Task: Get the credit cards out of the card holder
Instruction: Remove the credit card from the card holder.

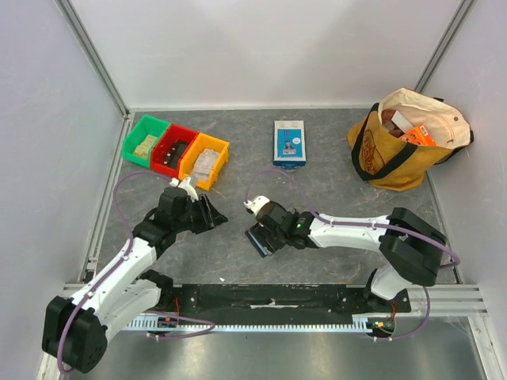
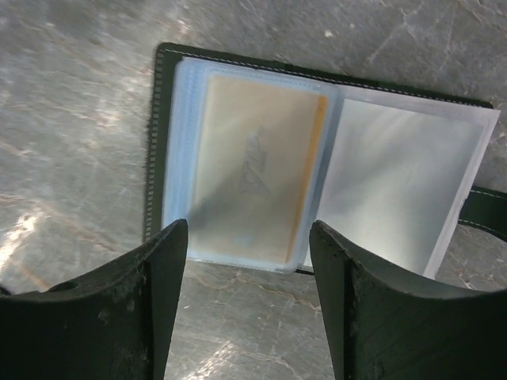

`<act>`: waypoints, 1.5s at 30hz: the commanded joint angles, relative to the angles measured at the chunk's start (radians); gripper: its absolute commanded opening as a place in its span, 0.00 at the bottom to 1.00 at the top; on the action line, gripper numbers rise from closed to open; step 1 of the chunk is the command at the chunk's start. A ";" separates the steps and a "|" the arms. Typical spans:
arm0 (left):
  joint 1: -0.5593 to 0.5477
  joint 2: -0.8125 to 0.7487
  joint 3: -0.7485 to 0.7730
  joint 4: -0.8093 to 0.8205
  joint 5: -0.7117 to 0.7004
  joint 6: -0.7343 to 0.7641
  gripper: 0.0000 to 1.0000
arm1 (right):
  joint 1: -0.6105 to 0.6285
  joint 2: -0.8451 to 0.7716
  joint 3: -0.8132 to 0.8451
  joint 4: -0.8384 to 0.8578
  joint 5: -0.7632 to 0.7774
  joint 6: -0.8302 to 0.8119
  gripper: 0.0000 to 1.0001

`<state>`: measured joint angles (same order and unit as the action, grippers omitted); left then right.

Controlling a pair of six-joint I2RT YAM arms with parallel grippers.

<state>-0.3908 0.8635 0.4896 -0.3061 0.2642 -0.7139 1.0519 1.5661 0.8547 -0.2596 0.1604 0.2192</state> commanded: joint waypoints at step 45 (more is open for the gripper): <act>-0.387 0.681 0.216 0.214 -0.083 -0.062 0.14 | -0.283 -0.172 -0.053 -0.062 0.221 0.141 0.45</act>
<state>-0.7723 1.5475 0.7097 -0.0761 0.2161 -0.7570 0.7738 1.4395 0.7403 -0.2077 0.0856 0.3580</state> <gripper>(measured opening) 0.142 0.452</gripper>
